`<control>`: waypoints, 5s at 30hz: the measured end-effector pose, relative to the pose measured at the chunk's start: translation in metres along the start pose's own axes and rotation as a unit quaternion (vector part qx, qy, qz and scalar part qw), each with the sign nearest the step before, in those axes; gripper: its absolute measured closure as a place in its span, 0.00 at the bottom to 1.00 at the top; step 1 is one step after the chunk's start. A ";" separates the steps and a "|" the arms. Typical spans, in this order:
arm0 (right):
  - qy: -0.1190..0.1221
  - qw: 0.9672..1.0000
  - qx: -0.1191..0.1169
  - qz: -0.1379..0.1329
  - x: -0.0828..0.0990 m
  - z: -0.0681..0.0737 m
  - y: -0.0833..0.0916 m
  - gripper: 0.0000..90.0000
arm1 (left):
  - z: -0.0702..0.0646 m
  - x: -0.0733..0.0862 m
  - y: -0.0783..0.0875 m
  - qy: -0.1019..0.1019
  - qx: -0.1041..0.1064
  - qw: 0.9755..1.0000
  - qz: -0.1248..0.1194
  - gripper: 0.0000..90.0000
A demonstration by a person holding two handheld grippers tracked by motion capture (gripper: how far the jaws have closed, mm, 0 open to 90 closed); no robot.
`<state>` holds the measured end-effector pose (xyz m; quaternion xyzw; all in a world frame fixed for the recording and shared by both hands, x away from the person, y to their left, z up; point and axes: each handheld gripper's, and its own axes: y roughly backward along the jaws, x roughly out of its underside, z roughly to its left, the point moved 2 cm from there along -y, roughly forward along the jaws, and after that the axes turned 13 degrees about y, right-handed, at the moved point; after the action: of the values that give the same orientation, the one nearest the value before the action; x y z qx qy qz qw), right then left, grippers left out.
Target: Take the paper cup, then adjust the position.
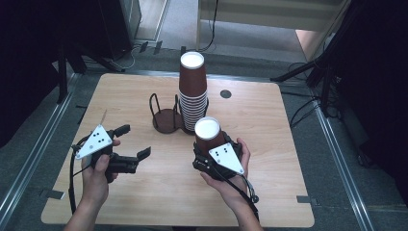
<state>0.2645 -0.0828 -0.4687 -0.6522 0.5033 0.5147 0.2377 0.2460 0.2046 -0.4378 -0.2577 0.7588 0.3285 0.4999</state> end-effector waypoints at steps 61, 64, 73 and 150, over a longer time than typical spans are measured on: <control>0.206 0.974 -0.084 -0.045 0.022 0.066 0.001 0.13 | -0.054 0.021 -0.032 -0.116 0.089 0.979 0.139 0.06; 0.210 0.972 -0.095 -0.048 0.023 0.069 0.001 0.13 | -0.056 0.022 -0.033 -0.121 0.092 0.977 0.149 0.07; 0.220 0.966 -0.124 -0.059 0.025 0.077 0.004 0.13 | -0.058 0.025 -0.034 -0.117 0.097 0.975 0.163 0.11; 0.174 0.978 -0.087 -0.071 0.009 0.056 0.014 0.00 | -0.024 0.020 -0.034 -0.041 -0.003 0.998 0.047 0.23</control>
<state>0.2278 -0.0456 -0.4943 -0.7840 0.4430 0.4166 0.1249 0.2486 0.1630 -0.4580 -0.2101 0.7480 0.3640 0.5136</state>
